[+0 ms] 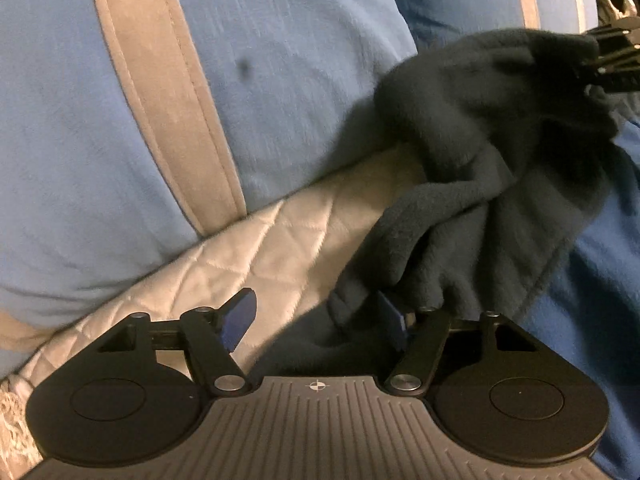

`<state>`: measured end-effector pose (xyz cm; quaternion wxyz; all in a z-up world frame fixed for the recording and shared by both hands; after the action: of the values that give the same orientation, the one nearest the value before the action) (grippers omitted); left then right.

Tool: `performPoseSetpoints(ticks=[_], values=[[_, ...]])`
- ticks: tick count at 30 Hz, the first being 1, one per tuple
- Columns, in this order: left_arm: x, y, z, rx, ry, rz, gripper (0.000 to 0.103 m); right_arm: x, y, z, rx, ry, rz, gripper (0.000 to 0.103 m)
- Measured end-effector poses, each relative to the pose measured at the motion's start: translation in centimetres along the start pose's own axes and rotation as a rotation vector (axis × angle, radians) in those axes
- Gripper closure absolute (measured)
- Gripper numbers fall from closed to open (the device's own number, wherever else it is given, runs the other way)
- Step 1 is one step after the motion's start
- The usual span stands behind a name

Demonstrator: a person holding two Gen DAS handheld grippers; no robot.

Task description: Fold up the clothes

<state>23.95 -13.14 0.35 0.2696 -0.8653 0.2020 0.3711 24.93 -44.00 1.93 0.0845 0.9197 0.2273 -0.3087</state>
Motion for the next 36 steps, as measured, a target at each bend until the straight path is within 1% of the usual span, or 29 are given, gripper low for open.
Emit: performPoseSetpoints(ticks=[2,4,8,9,10,11,12,13,14,15,16,18,19,21,23,24,26,27,30,32,34,36], values=[[0.3,0.0,0.0,-0.01,0.013,0.002,0.037,-0.1,0.1,0.0,0.001,-0.002,-0.006,0.078],[0.8,-0.3,-0.2,-0.04,0.016,0.018,0.037,-0.4,0.2,0.1,0.003,0.0,-0.015,0.078],[1.9,-0.4,-0.4,-0.083,0.004,0.046,0.037,-0.8,-0.1,0.0,-0.01,0.002,-0.03,0.076],[2.0,-0.4,-0.3,-0.1,0.002,0.052,0.038,-1.1,0.0,0.0,-0.015,0.001,-0.033,0.066],[2.1,-0.5,-0.2,-0.118,-0.001,0.06,0.041,-1.3,0.0,0.0,-0.019,0.0,-0.037,0.061],[2.0,-0.6,-0.1,-0.132,-0.006,0.075,0.044,-1.5,0.0,0.0,-0.026,-0.002,-0.043,0.059],[1.9,-0.6,-0.1,-0.13,-0.008,0.091,0.05,-1.9,0.0,0.0,-0.039,-0.004,-0.047,0.053],[1.7,-0.5,-0.1,-0.128,-0.011,0.107,0.062,-2.5,0.1,0.0,-0.054,0.0,-0.052,0.049],[1.5,-0.4,-0.1,-0.12,-0.014,0.12,0.067,-3.0,0.3,0.0,-0.062,0.006,-0.054,0.045],[1.2,-0.1,-0.3,-0.092,-0.017,0.121,0.076,-3.6,0.6,-0.1,-0.066,0.011,-0.052,0.038],[1.0,0.2,-0.5,-0.065,-0.019,0.11,0.083,-4.3,0.9,-0.1,-0.069,0.02,-0.048,0.032],[0.5,1.1,-0.9,0.0,-0.022,0.052,0.087,-5.6,1.7,-0.1,-0.076,0.036,-0.042,0.028],[0.2,1.3,-1.1,0.03,-0.022,0.003,0.088,-6.2,2.2,0.1,-0.077,0.035,-0.034,0.024],[-0.4,1.5,-1.2,0.072,-0.012,-0.093,0.089,-7.4,3.5,0.5,-0.078,0.034,-0.017,0.019],[-1.2,1.0,-1.2,0.099,0.006,-0.175,0.089,-8.4,4.9,1.2,-0.085,0.015,0.03,0.017],[-1.5,0.8,-1.2,0.109,0.014,-0.196,0.089,-8.8,5.7,1.6,-0.085,0.005,0.053,0.016],[-2.0,0.5,-1.1,0.134,0.03,-0.239,0.089,-9.4,7.3,2.4,-0.044,-0.006,0.085,0.015],[-1.9,1.0,-1.0,0.165,0.036,-0.262,0.089,-9.6,8.1,2.8,-0.018,-0.011,0.097,0.015],[-0.9,2.2,-0.8,0.209,0.017,-0.303,0.089,-9.5,9.3,3.6,-0.023,-0.029,0.145,0.015],[-0.1,2.7,-0.6,0.205,0.004,-0.309,0.089,-8.7,9.5,3.8,-0.039,-0.051,0.178,0.015],[0.3,2.9,-0.4,0.2,0.002,-0.313,0.089,-8.1,9.5,4.0,-0.049,-0.053,0.188,0.015],[0.8,3.2,-0.2,0.196,0.002,-0.318,0.089,-7.3,9.1,4.3,-0.083,-0.072,0.189,0.015]])
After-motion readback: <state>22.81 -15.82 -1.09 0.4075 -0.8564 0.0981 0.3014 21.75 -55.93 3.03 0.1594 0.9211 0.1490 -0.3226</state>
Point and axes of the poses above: each gripper's, at about its wrist camera, not at the fingertips, and x roughly the way its jaws point, y to its right, z to its underside, the point moved 2 cm from there along x, roughly the way its jaws point, and after that the axes turned 6 degrees about -z, right-handed, at the moved point
